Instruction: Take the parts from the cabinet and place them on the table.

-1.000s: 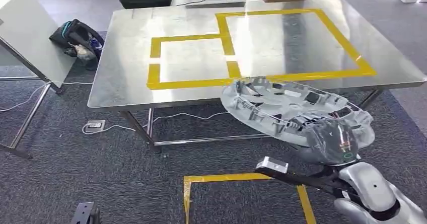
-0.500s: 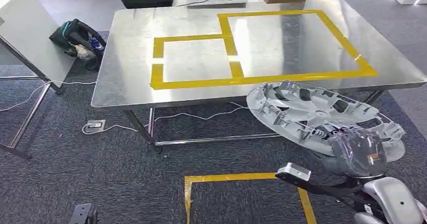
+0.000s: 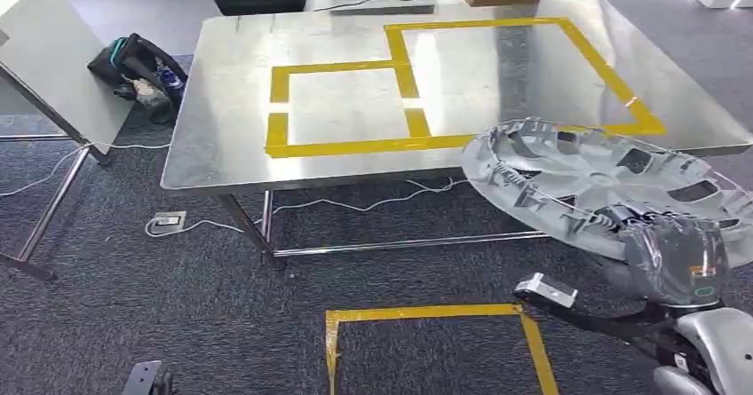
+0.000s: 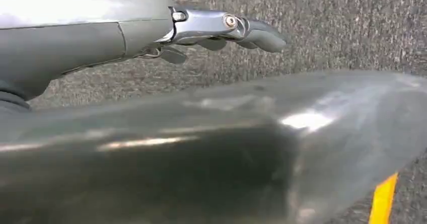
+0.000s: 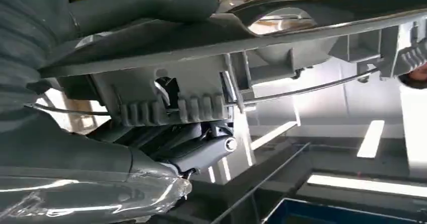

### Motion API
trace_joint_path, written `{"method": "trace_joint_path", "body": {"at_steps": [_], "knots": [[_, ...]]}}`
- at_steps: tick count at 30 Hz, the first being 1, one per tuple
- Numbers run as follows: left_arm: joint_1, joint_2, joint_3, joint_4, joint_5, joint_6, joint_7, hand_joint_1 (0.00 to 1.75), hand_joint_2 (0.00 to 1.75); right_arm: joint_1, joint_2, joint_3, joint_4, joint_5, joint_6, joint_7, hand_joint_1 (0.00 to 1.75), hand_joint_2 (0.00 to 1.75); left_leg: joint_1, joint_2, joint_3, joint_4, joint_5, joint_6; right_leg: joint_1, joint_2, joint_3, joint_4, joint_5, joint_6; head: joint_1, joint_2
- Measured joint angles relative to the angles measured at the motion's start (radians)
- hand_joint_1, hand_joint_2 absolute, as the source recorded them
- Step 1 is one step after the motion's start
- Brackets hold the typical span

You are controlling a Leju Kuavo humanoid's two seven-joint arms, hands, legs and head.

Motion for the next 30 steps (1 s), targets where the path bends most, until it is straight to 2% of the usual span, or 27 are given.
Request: {"method": "trace_joint_path", "body": {"at_steps": [11, 24, 30], "knots": [[0.016, -0.006, 0.051, -0.016, -0.028, 0.003, 0.002, 0.00, 0.00, 0.060, -0.008, -0.130, -0.016, 0.010, 0.028, 0.020, 1.75, 1.75, -0.001, 0.000, 0.000, 0.000, 0.000, 0.001, -0.001, 0.000, 0.000, 0.000, 0.000, 0.000, 0.000, 0.000], [0.029, -0.015, 0.101, -0.027, -0.024, -0.055, 0.003, 0.00, 0.00, 0.069, -0.008, -0.139, -0.022, 0.012, 0.032, 0.012, 1.75, 1.75, -0.001, 0.000, 0.000, 0.000, 0.000, 0.002, -0.001, 0.000, 0.000, 0.000, 0.000, 0.000, 0.000, 0.000], [0.037, -0.019, 0.131, -0.031, -0.058, -0.067, 0.015, 0.00, 0.00, 0.072, -0.008, -0.139, -0.022, 0.005, 0.034, 0.008, 1.75, 1.75, -0.011, 0.000, 0.000, 0.005, -0.012, 0.022, -0.011, 0.000, 0.003, -0.003, -0.002, 0.012, 0.000, 0.000]]}}
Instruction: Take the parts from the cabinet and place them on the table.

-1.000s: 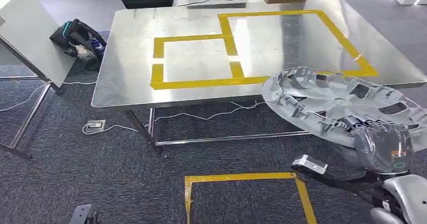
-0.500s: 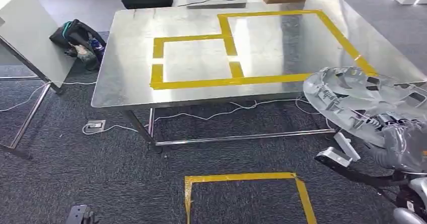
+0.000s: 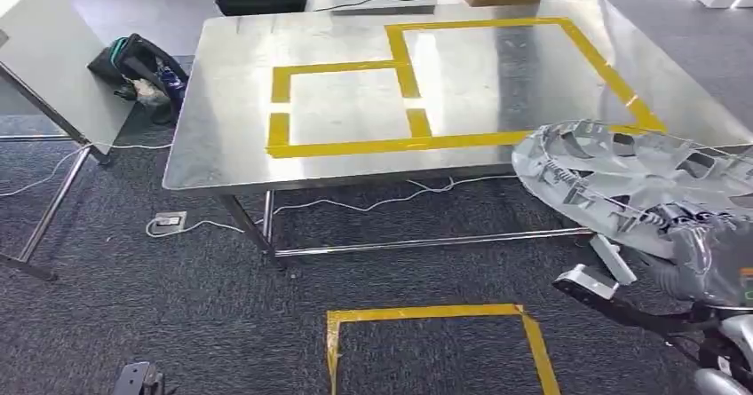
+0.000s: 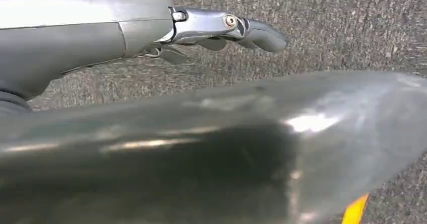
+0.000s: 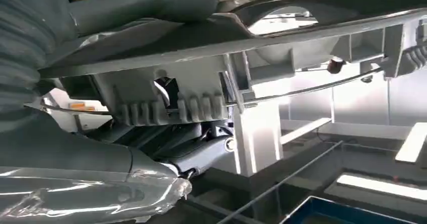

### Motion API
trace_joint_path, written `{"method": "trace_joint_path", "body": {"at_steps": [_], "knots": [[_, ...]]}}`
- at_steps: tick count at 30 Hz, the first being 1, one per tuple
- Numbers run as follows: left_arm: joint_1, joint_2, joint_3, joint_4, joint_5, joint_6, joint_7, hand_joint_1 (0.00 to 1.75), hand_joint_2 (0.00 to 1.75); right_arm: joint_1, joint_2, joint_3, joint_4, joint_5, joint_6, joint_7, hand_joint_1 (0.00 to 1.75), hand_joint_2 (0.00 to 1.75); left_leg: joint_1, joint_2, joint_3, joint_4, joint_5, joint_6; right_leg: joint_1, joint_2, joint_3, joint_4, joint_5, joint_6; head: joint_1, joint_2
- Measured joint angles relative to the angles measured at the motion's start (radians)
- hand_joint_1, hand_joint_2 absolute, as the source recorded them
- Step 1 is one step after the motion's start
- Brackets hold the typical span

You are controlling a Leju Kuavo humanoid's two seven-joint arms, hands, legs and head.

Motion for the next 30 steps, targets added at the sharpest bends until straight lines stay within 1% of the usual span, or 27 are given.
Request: {"method": "trace_joint_path", "body": {"at_steps": [2, 3, 4, 5, 6, 7, 9, 10, 11, 12, 13, 14, 15, 16, 17, 18, 20, 21, 22, 23, 24, 25, 26, 27, 28, 29, 30], "knots": [[0.003, -0.001, 0.012, -0.003, -0.014, -0.002, 0.006, 0.00, 0.00, 0.000, 0.000, 0.000, 0.000, 0.000, 0.000, 0.000, 1.75, 1.75, -0.004, 0.000, 0.001, -0.003, -0.001, 0.011, -0.004, 0.000, 0.004, -0.010, 0.003, 0.006, -0.001, 0.000], [0.004, -0.001, 0.018, -0.005, -0.020, -0.003, 0.010, 0.00, 0.00, 0.002, 0.000, 0.000, 0.000, -0.001, 0.000, 0.000, 1.75, 1.75, -0.005, 0.000, 0.002, -0.016, 0.002, 0.018, -0.002, 0.000, 0.010, -0.002, 0.018, 0.013, -0.001, 0.000], [0.004, -0.002, 0.020, -0.005, -0.025, -0.004, 0.012, 0.00, 0.00, 0.003, 0.000, 0.000, 0.000, -0.001, 0.001, 0.000, 1.75, 1.75, -0.002, 0.002, 0.009, -0.021, 0.003, 0.023, 0.000, -0.001, 0.014, -0.006, 0.024, 0.020, 0.001, 0.000], [0.004, -0.004, 0.023, -0.007, -0.026, -0.004, 0.012, 0.00, 0.00, 0.003, 0.000, 0.000, -0.001, -0.001, 0.002, 0.000, 1.75, 1.75, 0.007, 0.002, 0.025, -0.033, 0.015, 0.025, -0.001, -0.002, 0.009, -0.005, 0.009, 0.020, 0.000, 0.000], [0.006, -0.005, 0.025, -0.008, -0.027, -0.004, 0.013, 0.00, 0.00, 0.003, 0.000, 0.000, -0.001, -0.001, 0.002, 0.000, 1.75, 1.75, 0.007, 0.003, 0.032, -0.034, 0.015, 0.026, 0.002, -0.004, 0.005, 0.014, -0.015, 0.015, 0.003, 0.000], [0.005, -0.006, 0.029, -0.008, -0.027, -0.004, 0.016, 0.00, 0.00, 0.002, 0.000, 0.000, -0.001, -0.001, 0.002, -0.001, 1.75, 1.75, 0.008, 0.003, 0.034, -0.034, 0.015, 0.026, 0.003, -0.003, -0.016, 0.071, -0.053, 0.012, 0.008, 0.000], [0.007, -0.011, 0.033, -0.010, -0.027, -0.004, 0.018, 0.00, 0.00, 0.003, 0.000, 0.000, -0.001, -0.001, 0.002, -0.001, 1.75, 1.75, 0.007, 0.003, 0.032, -0.033, 0.014, 0.027, 0.003, -0.003, -0.090, 0.231, -0.128, 0.021, 0.010, 0.000], [0.008, -0.013, 0.034, -0.010, -0.027, -0.004, 0.018, 0.00, 0.00, 0.003, 0.000, 0.000, -0.001, -0.001, 0.003, 0.000, 1.75, 1.75, 0.008, 0.003, 0.032, -0.033, 0.013, 0.026, 0.003, -0.003, -0.115, 0.283, -0.148, 0.026, 0.010, 0.000], [0.009, -0.014, 0.035, -0.010, -0.027, -0.004, 0.018, 0.00, 0.00, 0.003, 0.000, 0.000, -0.001, -0.001, 0.003, 0.000, 1.75, 1.75, 0.010, 0.000, 0.033, -0.033, -0.004, 0.024, 0.001, -0.004, -0.120, 0.285, -0.138, 0.029, 0.010, 0.000], [0.011, -0.016, 0.036, -0.010, -0.027, -0.004, 0.018, 0.00, 0.00, 0.004, 0.000, 0.001, -0.001, -0.001, 0.003, -0.001, 1.75, 1.75, 0.014, -0.001, 0.035, -0.030, -0.007, 0.020, -0.001, -0.004, -0.100, 0.245, -0.110, 0.032, 0.010, 0.000], [0.012, -0.017, 0.038, -0.010, -0.027, -0.004, 0.018, 0.00, 0.00, 0.005, 0.000, 0.001, -0.001, -0.002, 0.003, -0.001, 1.75, 1.75, 0.019, -0.001, 0.038, -0.023, -0.013, 0.012, -0.004, -0.004, -0.057, 0.163, -0.069, 0.037, 0.010, 0.000], [0.013, -0.018, 0.038, -0.010, -0.027, -0.004, 0.018, 0.00, 0.00, 0.005, 0.000, 0.001, -0.001, -0.002, 0.003, -0.001, 1.75, 1.75, 0.025, -0.002, 0.039, -0.012, -0.021, 0.003, -0.010, -0.004, -0.009, 0.073, -0.029, 0.045, 0.010, 0.000], [0.013, -0.017, 0.040, -0.010, -0.027, -0.004, 0.018, 0.00, 0.00, 0.004, 0.000, 0.001, -0.001, -0.002, 0.003, -0.001, 1.75, 1.75, 0.028, -0.002, 0.039, 0.001, -0.031, -0.008, -0.016, 0.003, 0.021, 0.016, -0.027, 0.060, 0.013, 0.000], [0.012, -0.011, 0.043, -0.011, -0.027, -0.004, 0.018, 0.00, 0.00, 0.005, 0.002, 0.003, 0.000, -0.001, 0.004, -0.001, 1.75, 1.75, 0.023, -0.003, 0.039, 0.009, -0.041, -0.016, -0.008, 0.013, 0.018, 0.011, -0.074, 0.033, 0.014, 0.000], [0.012, -0.013, 0.043, -0.013, -0.027, -0.004, 0.018, 0.00, 0.00, 0.004, 0.001, 0.003, 0.000, -0.001, 0.004, -0.001, 1.75, 1.75, 0.018, -0.001, 0.036, 0.006, -0.049, -0.024, -0.008, 0.009, 0.019, 0.017, -0.076, 0.013, 0.010, 0.000], [0.014, -0.013, 0.043, -0.013, -0.027, -0.004, 0.018, 0.00, 0.00, 0.006, 0.001, 0.003, -0.001, -0.001, 0.004, -0.001, 1.75, 1.75, 0.020, -0.001, 0.042, 0.007, -0.050, -0.028, -0.007, 0.009, 0.024, 0.018, -0.065, 0.006, 0.012, 0.000], [0.014, -0.012, 0.043, -0.013, -0.027, -0.004, 0.018, 0.00, 0.00, 0.008, 0.001, 0.004, -0.001, -0.001, 0.004, 0.001, 1.75, 1.75, 0.025, -0.002, 0.051, 0.008, -0.057, -0.036, -0.011, 0.009, 0.043, 0.023, -0.062, -0.011, 0.008, 0.000], [0.014, -0.012, 0.044, -0.014, -0.028, -0.004, 0.018, 0.00, 0.00, 0.012, 0.001, 0.003, -0.002, -0.002, 0.004, 0.001, 1.75, 1.75, 0.024, 0.009, 0.042, 0.035, -0.045, -0.042, -0.009, 0.008, 0.054, 0.021, -0.065, -0.016, 0.005, 0.000], [0.011, -0.012, 0.044, -0.016, -0.030, -0.004, 0.018, 0.00, 0.00, 0.014, 0.001, 0.003, -0.002, -0.002, 0.005, 0.001, 1.75, 1.75, 0.024, 0.018, 0.003, 0.097, -0.041, -0.049, -0.009, 0.006, 0.065, 0.019, -0.071, -0.020, -0.005, 0.000], [0.009, -0.012, 0.044, -0.016, -0.032, -0.004, 0.018, 0.00, 0.00, 0.014, 0.001, 0.003, -0.003, -0.001, 0.004, 0.001, 1.75, 1.75, 0.024, 0.023, -0.059, 0.183, -0.051, -0.052, -0.008, 0.005, 0.075, 0.014, -0.079, -0.022, -0.002, 0.000], [0.011, -0.012, 0.044, -0.016, -0.034, -0.004, 0.018, 0.00, 0.00, 0.015, 0.001, 0.003, -0.003, -0.001, 0.004, 0.002, 1.75, 1.75, 0.024, 0.024, -0.116, 0.255, -0.079, -0.053, -0.008, 0.003, 0.090, 0.006, -0.085, -0.022, -0.004, 0.000], [0.015, -0.013, 0.044, -0.016, -0.038, -0.004, 0.018, 0.00, 0.00, 0.016, 0.001, 0.003, -0.003, -0.001, 0.005, 0.001, 1.75, 1.75, 0.024, 0.024, -0.158, 0.298, -0.116, -0.053, -0.007, 0.003, 0.109, -0.003, -0.094, -0.023, -0.004, 0.000], [0.018, -0.014, 0.044, -0.016, -0.039, -0.004, 0.019, 0.00, 0.00, 0.016, 0.001, 0.003, -0.003, -0.001, 0.005, 0.001, 1.75, 1.75, 0.023, 0.024, -0.184, 0.305, -0.144, -0.049, -0.006, 0.004, 0.130, -0.012, -0.102, -0.023, -0.004, 0.000], [0.020, -0.014, 0.044, -0.016, -0.041, -0.004, 0.019, 0.00, 0.00, 0.017, 0.001, 0.003, -0.003, -0.001, 0.005, 0.001, 1.75, 1.75, 0.021, 0.024, -0.194, 0.283, -0.160, -0.042, -0.004, 0.004, 0.158, -0.025, -0.114, -0.024, -0.005, 0.000], [0.021, -0.014, 0.045, -0.016, -0.043, -0.005, 0.020, 0.00, 0.00, 0.018, 0.001, 0.003, -0.003, -0.001, 0.006, 0.001, 1.75, 1.75, 0.016, 0.024, -0.190, 0.237, -0.152, -0.032, -0.001, 0.004, 0.186, -0.036, -0.126, -0.025, -0.004, 0.000], [0.022, -0.014, 0.047, -0.016, -0.046, -0.007, 0.020, 0.00, 0.00, 0.018, 0.001, 0.003, -0.003, -0.001, 0.007, 0.001, 1.75, 1.75, 0.010, 0.024, -0.180, 0.170, -0.107, -0.018, 0.003, 0.003, 0.216, -0.049, -0.141, -0.025, -0.007, 0.000], [0.026, -0.014, 0.047, -0.016, -0.050, -0.010, 0.021, 0.00, 0.00, 0.021, 0.001, 0.004, -0.003, -0.001, 0.008, 0.001, 1.75, 1.75, -0.001, 0.024, -0.165, 0.081, 0.023, 0.005, 0.001, 0.002, 0.232, -0.070, -0.155, -0.026, -0.006, 0.000]]}}
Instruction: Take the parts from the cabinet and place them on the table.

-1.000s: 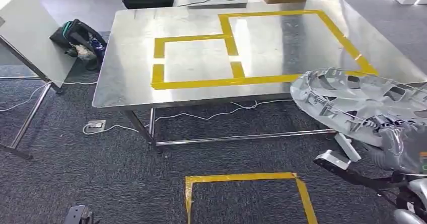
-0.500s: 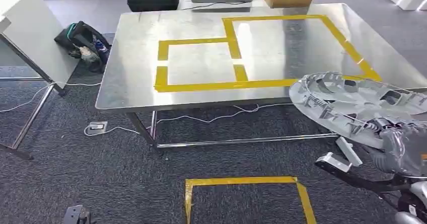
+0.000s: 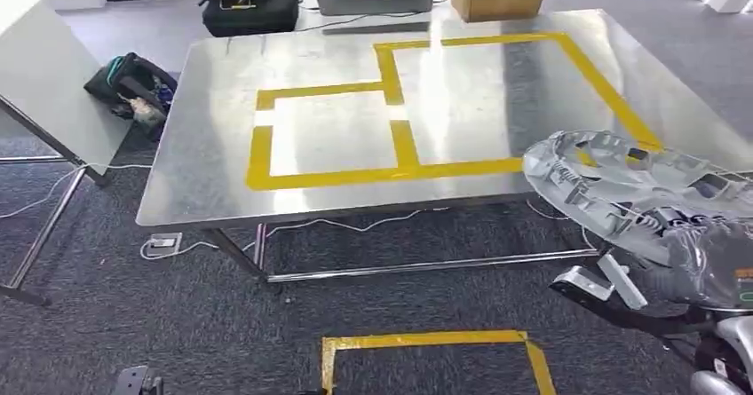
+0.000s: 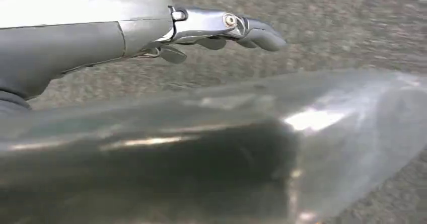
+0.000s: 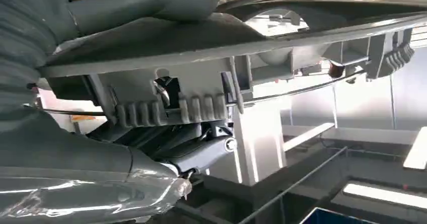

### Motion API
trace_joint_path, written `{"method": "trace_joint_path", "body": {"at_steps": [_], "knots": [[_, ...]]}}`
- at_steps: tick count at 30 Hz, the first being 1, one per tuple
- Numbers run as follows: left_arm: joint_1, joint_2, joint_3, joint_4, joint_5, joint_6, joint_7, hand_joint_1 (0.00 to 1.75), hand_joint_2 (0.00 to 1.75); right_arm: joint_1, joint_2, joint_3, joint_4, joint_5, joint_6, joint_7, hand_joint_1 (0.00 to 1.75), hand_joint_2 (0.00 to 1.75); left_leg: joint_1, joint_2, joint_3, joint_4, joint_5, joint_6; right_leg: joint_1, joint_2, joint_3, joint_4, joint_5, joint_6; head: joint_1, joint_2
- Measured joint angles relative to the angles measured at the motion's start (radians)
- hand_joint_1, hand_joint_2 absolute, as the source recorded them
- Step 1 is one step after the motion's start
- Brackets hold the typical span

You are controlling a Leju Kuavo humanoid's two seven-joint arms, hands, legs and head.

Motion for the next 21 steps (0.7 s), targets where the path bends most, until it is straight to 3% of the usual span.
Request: {"method": "trace_joint_path", "body": {"at_steps": [1, 2, 3, 4, 5, 6, 7, 8, 9, 11, 12, 13, 14, 15, 16, 17, 18, 20, 21], "knots": [[0.005, 0.004, 0.002, 0.000, -0.005, -0.001, 0.001, 0.00, 0.00, -0.006, 0.000, 0.001, 0.002, 0.000, 0.002, 0.000, 1.75, 1.75, -0.014, -0.003, 0.001, -0.066, 0.117, 0.014, 0.003, 0.001, 0.028, -0.008, -0.011, 0.006, 0.008, -0.001], [0.009, 0.002, 0.003, 0.000, -0.013, -0.003, 0.007, 0.00, 0.00, -0.006, 0.000, 0.002, 0.001, 0.000, 0.004, 0.000, 1.75, 1.75, -0.026, -0.004, 0.019, -0.110, 0.125, 0.016, 0.004, 0.010, 0.050, -0.035, -0.026, 0.010, 0.006, 0.000], [0.010, 0.001, 0.010, 0.000, -0.016, -0.003, 0.009, 0.00, 0.00, -0.006, 0.000, 0.002, -0.001, 0.001, 0.005, 0.000, 1.75, 1.75, -0.027, -0.008, 0.046, -0.128, 0.110, 0.016, 0.008, 0.010, 0.091, -0.083, -0.036, 0.008, 0.003, 0.000], [0.009, -0.001, 0.018, -0.001, -0.022, -0.003, 0.010, 0.00, 0.00, 0.000, 0.000, 0.001, -0.003, 0.000, 0.005, 0.000, 1.75, 1.75, -0.021, -0.007, 0.070, -0.148, 0.089, 0.008, 0.010, 0.010, 0.132, -0.076, -0.002, 0.013, 0.002, 0.000], [0.003, -0.003, 0.019, -0.001, -0.030, -0.005, 0.011, 0.00, 0.00, -0.007, -0.002, 0.000, -0.006, 0.000, 0.008, 0.001, 1.75, 1.75, -0.021, -0.009, 0.096, -0.148, 0.083, 0.005, 0.015, 0.013, 0.136, -0.055, 0.020, 0.021, 0.005, -0.001], [0.000, -0.006, 0.020, -0.002, -0.031, -0.006, 0.013, 0.00, 0.00, -0.008, -0.002, 0.001, -0.006, -0.001, 0.010, 0.002, 1.75, 1.75, -0.013, -0.011, 0.120, -0.155, 0.105, 0.010, 0.012, 0.008, 0.104, 0.014, 0.028, 0.024, 0.008, 0.000], [-0.001, -0.008, 0.021, -0.002, -0.034, -0.006, 0.015, 0.00, 0.00, -0.007, -0.002, 0.001, -0.006, 0.000, 0.012, 0.002, 1.75, 1.75, -0.013, -0.006, 0.141, -0.152, 0.103, 0.015, 0.012, -0.003, 0.064, 0.109, 0.036, 0.029, 0.010, 0.000], [-0.002, -0.009, 0.023, -0.002, -0.037, -0.006, 0.016, 0.00, 0.00, -0.006, -0.002, 0.001, -0.006, 0.000, 0.013, 0.002, 1.75, 1.75, -0.013, -0.004, 0.155, -0.152, 0.091, 0.022, 0.013, -0.004, 0.008, 0.189, 0.014, 0.031, 0.011, 0.000], [-0.003, -0.011, 0.026, -0.002, -0.042, -0.006, 0.017, 0.00, 0.00, -0.006, -0.002, 0.001, -0.006, 0.000, 0.014, 0.002, 1.75, 1.75, -0.013, -0.004, 0.170, -0.153, 0.078, 0.026, 0.013, -0.005, -0.042, 0.240, -0.038, 0.033, 0.011, 0.000], [-0.002, -0.016, 0.027, -0.002, -0.047, -0.003, 0.018, 0.00, 0.00, -0.006, -0.002, 0.001, -0.006, 0.000, 0.015, 0.002, 1.75, 1.75, -0.012, -0.006, 0.203, -0.156, 0.050, 0.028, 0.013, -0.005, -0.109, 0.260, -0.164, 0.035, 0.013, 0.000], [-0.003, -0.018, 0.029, -0.002, -0.047, -0.003, 0.018, 0.00, 0.00, -0.005, -0.002, 0.001, -0.006, 0.000, 0.016, 0.002, 1.75, 1.75, -0.010, -0.010, 0.217, -0.153, 0.035, 0.026, 0.011, -0.005, -0.135, 0.235, -0.180, 0.037, 0.014, 0.000], [-0.002, -0.020, 0.032, -0.002, -0.047, -0.003, 0.018, 0.00, 0.00, -0.003, -0.002, 0.001, -0.006, 0.000, 0.016, 0.002, 1.75, 1.75, -0.008, -0.013, 0.228, -0.148, 0.022, 0.022, 0.008, -0.005, -0.150, 0.189, -0.149, 0.042, 0.014, 0.000], [-0.001, -0.022, 0.034, -0.002, -0.047, -0.003, 0.018, 0.00, 0.00, -0.002, -0.002, 0.001, -0.006, 0.000, 0.016, 0.002, 1.75, 1.75, -0.005, -0.017, 0.236, -0.143, 0.010, 0.018, 0.004, -0.005, -0.155, 0.127, -0.074, 0.047, 0.014, 0.000], [-0.001, -0.023, 0.035, -0.002, -0.048, -0.003, 0.018, 0.00, 0.00, -0.002, -0.002, 0.001, -0.006, 0.000, 0.016, 0.002, 1.75, 1.75, -0.002, -0.019, 0.243, -0.135, -0.002, 0.011, -0.002, -0.006, -0.156, 0.058, 0.028, 0.055, 0.015, 0.000], [0.003, -0.021, 0.038, -0.002, -0.048, -0.003, 0.018, 0.00, 0.00, -0.001, -0.002, 0.001, -0.005, 0.000, 0.016, 0.002, 1.75, 1.75, -0.007, -0.023, 0.247, -0.132, -0.013, 0.000, -0.002, -0.015, -0.155, 0.048, 0.131, 0.068, 0.014, 0.000], [0.003, -0.019, 0.042, -0.003, -0.047, -0.001, 0.018, 0.00, 0.00, -0.004, -0.001, 0.002, -0.005, 0.000, 0.017, 0.003, 1.75, 1.75, -0.008, -0.025, 0.245, -0.112, -0.017, -0.002, 0.002, -0.014, -0.156, 0.038, 0.103, 0.039, 0.019, 0.000], [0.002, -0.019, 0.042, -0.003, -0.047, -0.001, 0.018, 0.00, 0.00, -0.002, -0.002, 0.002, -0.007, 0.001, 0.018, 0.003, 1.75, 1.75, -0.008, -0.024, 0.237, -0.112, -0.023, -0.001, 0.002, -0.009, -0.151, 0.048, 0.126, 0.027, 0.015, 0.000], [0.003, -0.019, 0.042, -0.003, -0.048, -0.001, 0.018, 0.00, 0.00, -0.001, -0.002, 0.002, -0.006, 0.000, 0.018, 0.004, 1.75, 1.75, -0.008, -0.024, 0.236, -0.112, -0.029, -0.004, 0.002, -0.008, -0.158, 0.052, 0.123, 0.023, 0.015, 0.000], [0.003, -0.017, 0.043, -0.003, -0.048, -0.001, 0.018, 0.00, 0.00, -0.001, -0.002, 0.002, -0.006, 0.000, 0.018, 0.004, 1.75, 1.75, -0.006, -0.020, 0.230, -0.105, -0.033, -0.013, -0.001, -0.007, -0.156, 0.052, 0.124, 0.021, 0.018, 0.000]]}}
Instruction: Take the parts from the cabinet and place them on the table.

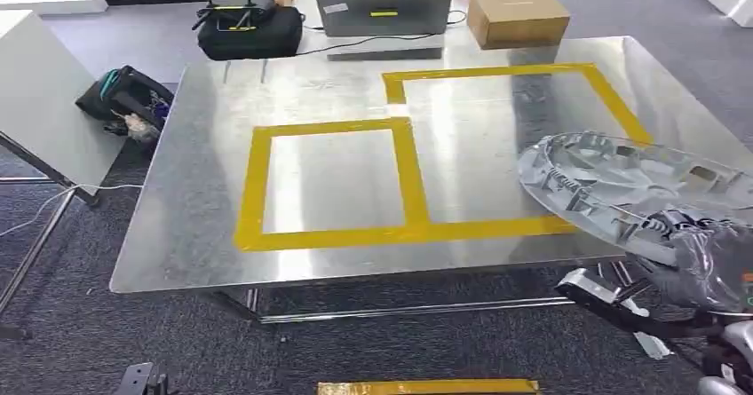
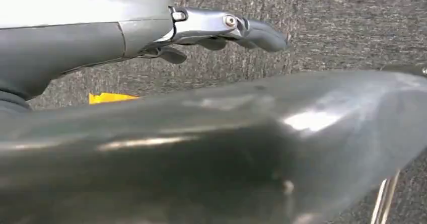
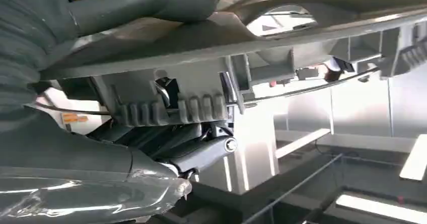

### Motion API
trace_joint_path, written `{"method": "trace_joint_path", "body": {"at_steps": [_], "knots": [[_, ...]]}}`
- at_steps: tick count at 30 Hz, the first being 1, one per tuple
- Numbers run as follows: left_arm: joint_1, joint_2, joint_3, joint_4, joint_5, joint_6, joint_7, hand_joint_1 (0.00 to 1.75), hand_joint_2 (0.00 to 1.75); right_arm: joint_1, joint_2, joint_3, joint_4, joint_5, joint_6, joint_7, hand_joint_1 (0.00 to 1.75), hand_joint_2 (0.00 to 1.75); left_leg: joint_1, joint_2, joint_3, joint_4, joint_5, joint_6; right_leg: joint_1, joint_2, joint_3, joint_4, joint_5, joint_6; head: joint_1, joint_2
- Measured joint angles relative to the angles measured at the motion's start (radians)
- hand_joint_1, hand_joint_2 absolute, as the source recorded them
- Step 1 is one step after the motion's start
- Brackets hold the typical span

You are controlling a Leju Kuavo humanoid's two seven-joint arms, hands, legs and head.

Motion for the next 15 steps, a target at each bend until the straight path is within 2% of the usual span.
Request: {"method": "trace_joint_path", "body": {"at_steps": [1, 2, 4, 5, 6, 7, 8, 9, 10, 11, 12, 13, 14, 15], "knots": [[-0.001, -0.001, 0.000, 0.000, 0.000, 0.000, 0.000, 0.00, 0.00, 0.000, 0.000, 0.000, 0.000, 0.000, 0.000, 0.001, 1.75, 1.75, 0.001, 0.010, -0.020, 0.038, -0.016, -0.011, 0.000, 0.000, 0.000, 0.000, -0.003, -0.005, -0.005, 0.000], [-0.003, -0.001, 0.000, 0.000, 0.000, 0.000, 0.000, 0.00, 0.00, 0.000, 0.000, 0.000, -0.001, 0.000, 0.000, 0.001, 1.75, 1.75, 0.005, 0.016, -0.062, 0.113, -0.048, -0.022, 0.000, -0.001, 0.001, -0.001, -0.005, -0.009, -0.007, 0.000], [-0.004, -0.002, 0.000, 0.000, 0.000, 0.000, 0.000, 0.00, 0.00, -0.001, 0.000, 0.000, -0.001, 0.000, 0.000, 0.002, 1.75, 1.75, 0.012, 0.020, -0.163, 0.289, -0.113, -0.032, 0.000, -0.003, 0.003, -0.003, -0.010, -0.015, -0.008, 0.000], [-0.003, -0.003, 0.000, 0.000, 0.000, 0.000, 0.000, 0.00, 0.00, 0.000, 0.000, 0.000, -0.001, 0.000, 0.000, 0.001, 1.75, 1.75, 0.014, 0.021, -0.202, 0.341, -0.123, -0.031, 0.001, -0.002, 0.006, -0.003, -0.014, -0.017, -0.008, 0.000], [-0.002, -0.004, 0.000, 0.000, 0.000, 0.000, 0.000, 0.00, 0.00, 0.000, 0.000, 0.000, -0.001, 0.000, 0.000, 0.001, 1.75, 1.75, 0.014, 0.021, -0.213, 0.342, -0.107, -0.029, 0.003, -0.002, 0.011, -0.003, -0.017, -0.018, -0.008, 0.000], [-0.002, -0.005, 0.000, 0.000, 0.000, 0.000, 0.000, 0.00, 0.00, 0.000, 0.000, 0.000, -0.001, 0.000, 0.000, 0.001, 1.75, 1.75, 0.013, 0.021, -0.203, 0.299, -0.067, -0.022, 0.007, -0.001, 0.018, -0.004, -0.022, -0.020, -0.008, 0.000], [-0.003, -0.006, 0.000, 0.000, 0.000, 0.000, 0.000, 0.00, 0.00, 0.000, 0.000, 0.000, -0.001, 0.000, 0.000, 0.001, 1.75, 1.75, 0.010, 0.021, -0.174, 0.222, -0.012, -0.011, 0.011, -0.001, 0.026, -0.004, -0.028, -0.022, -0.008, 0.000], [-0.003, -0.006, 0.000, 0.000, -0.001, 0.000, 0.000, 0.00, 0.00, 0.000, 0.000, 0.000, -0.002, 0.000, 0.000, 0.001, 1.75, 1.75, 0.005, 0.021, -0.135, 0.128, 0.047, 0.004, 0.015, -0.001, 0.035, -0.006, -0.033, -0.023, -0.008, 0.000], [-0.003, -0.002, 0.000, 0.000, -0.004, 0.002, 0.000, 0.00, 0.00, 0.000, 0.000, 0.000, -0.002, 0.000, 0.000, 0.001, 1.75, 1.75, -0.005, 0.022, -0.106, 0.053, 0.092, 0.025, 0.011, -0.001, 0.029, -0.009, -0.037, -0.025, -0.006, 0.000], [-0.003, -0.002, 0.000, 0.000, -0.010, 0.006, 0.000, 0.00, 0.00, -0.002, 0.000, 0.000, -0.002, 0.000, 0.002, 0.001, 1.75, 1.75, -0.014, 0.022, -0.102, 0.032, 0.061, 0.039, 0.020, 0.002, 0.038, -0.005, -0.042, -0.017, -0.009, 0.000], [-0.004, -0.001, 0.001, -0.001, -0.019, 0.011, -0.001, 0.00, 0.00, -0.002, 0.000, 0.000, -0.002, 0.002, 0.003, 0.003, 1.75, 1.75, -0.012, 0.020, -0.091, 0.005, 0.058, 0.038, 0.021, 0.002, 0.031, -0.003, -0.047, -0.014, -0.013, 0.000], [-0.004, -0.001, 0.002, -0.001, -0.022, 0.017, -0.001, 0.00, 0.00, -0.001, 0.000, 0.000, -0.002, 0.003, 0.003, 0.004, 1.75, 1.75, -0.011, 0.021, -0.094, 0.009, 0.065, 0.027, 0.021, 0.002, 0.028, -0.007, -0.052, -0.010, -0.010, 0.000], [-0.002, -0.001, 0.002, -0.001, -0.026, 0.019, -0.002, 0.00, 0.00, -0.001, -0.001, 0.000, -0.005, 0.004, 0.004, 0.004, 1.75, 1.75, -0.010, 0.020, -0.092, 0.008, 0.061, 0.025, 0.020, 0.002, 0.028, -0.013, -0.055, -0.005, -0.014, 0.000], [-0.002, -0.003, 0.003, -0.002, -0.028, 0.022, -0.001, 0.00, 0.00, 0.000, -0.002, -0.001, -0.007, 0.004, 0.005, 0.006, 1.75, 1.75, -0.001, 0.021, -0.081, -0.005, 0.063, 0.023, 0.021, 0.002, 0.035, -0.009, -0.062, 0.002, -0.012, 0.000]]}}
